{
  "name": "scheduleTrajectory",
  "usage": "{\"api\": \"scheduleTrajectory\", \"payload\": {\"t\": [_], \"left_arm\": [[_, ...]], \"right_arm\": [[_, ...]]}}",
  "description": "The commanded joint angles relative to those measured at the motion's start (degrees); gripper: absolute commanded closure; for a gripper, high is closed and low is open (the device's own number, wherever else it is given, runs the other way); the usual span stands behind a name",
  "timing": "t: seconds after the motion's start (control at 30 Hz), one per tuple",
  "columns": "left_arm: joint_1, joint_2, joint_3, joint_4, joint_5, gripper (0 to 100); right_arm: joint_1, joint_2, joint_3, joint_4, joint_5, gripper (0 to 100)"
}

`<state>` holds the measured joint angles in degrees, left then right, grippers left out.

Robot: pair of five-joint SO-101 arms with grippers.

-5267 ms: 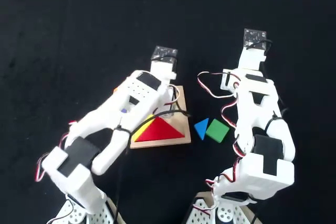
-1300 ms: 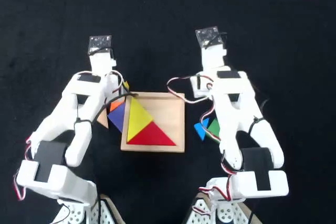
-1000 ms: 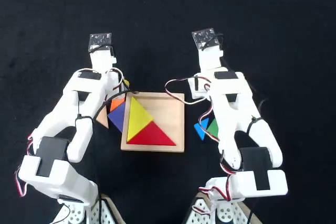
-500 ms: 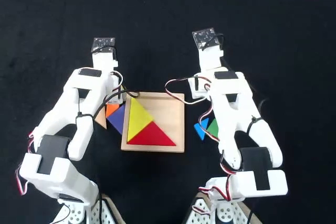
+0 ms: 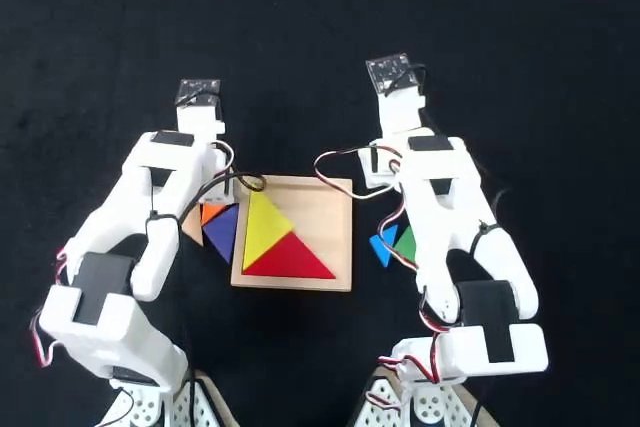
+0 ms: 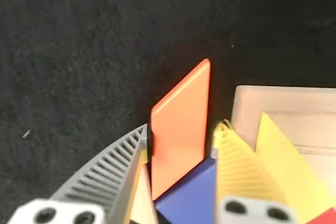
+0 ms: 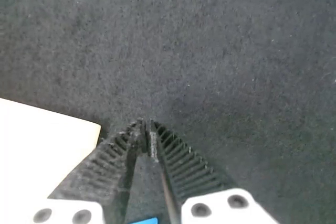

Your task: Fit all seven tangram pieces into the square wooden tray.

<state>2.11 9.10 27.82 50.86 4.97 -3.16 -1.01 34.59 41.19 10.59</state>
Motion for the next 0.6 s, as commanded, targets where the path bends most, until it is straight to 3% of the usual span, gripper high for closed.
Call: {"api": "scheduleTrajectory", "payload": {"t": [0.0, 0.27, 0.47, 0.57], "left_arm": [[0.0, 1.3, -5.6, 2.5, -0.5, 86], [-0.5, 4.7, -10.7, 4.7, -0.5, 90], [0.2, -2.5, -11.3, 5.2, -1.0, 91], [2.0, -7.4, -10.1, 7.1, -4.5, 91]], "right_arm": [[-0.6, -0.3, -0.2, -1.0, -0.2, 98.7], [-0.5, -0.3, -0.2, -1.0, -0.2, 98.7], [-0.4, -0.6, -0.3, -1.0, -0.2, 98.7], [-0.4, -0.8, -0.3, -1.0, -0.2, 98.7]]}}
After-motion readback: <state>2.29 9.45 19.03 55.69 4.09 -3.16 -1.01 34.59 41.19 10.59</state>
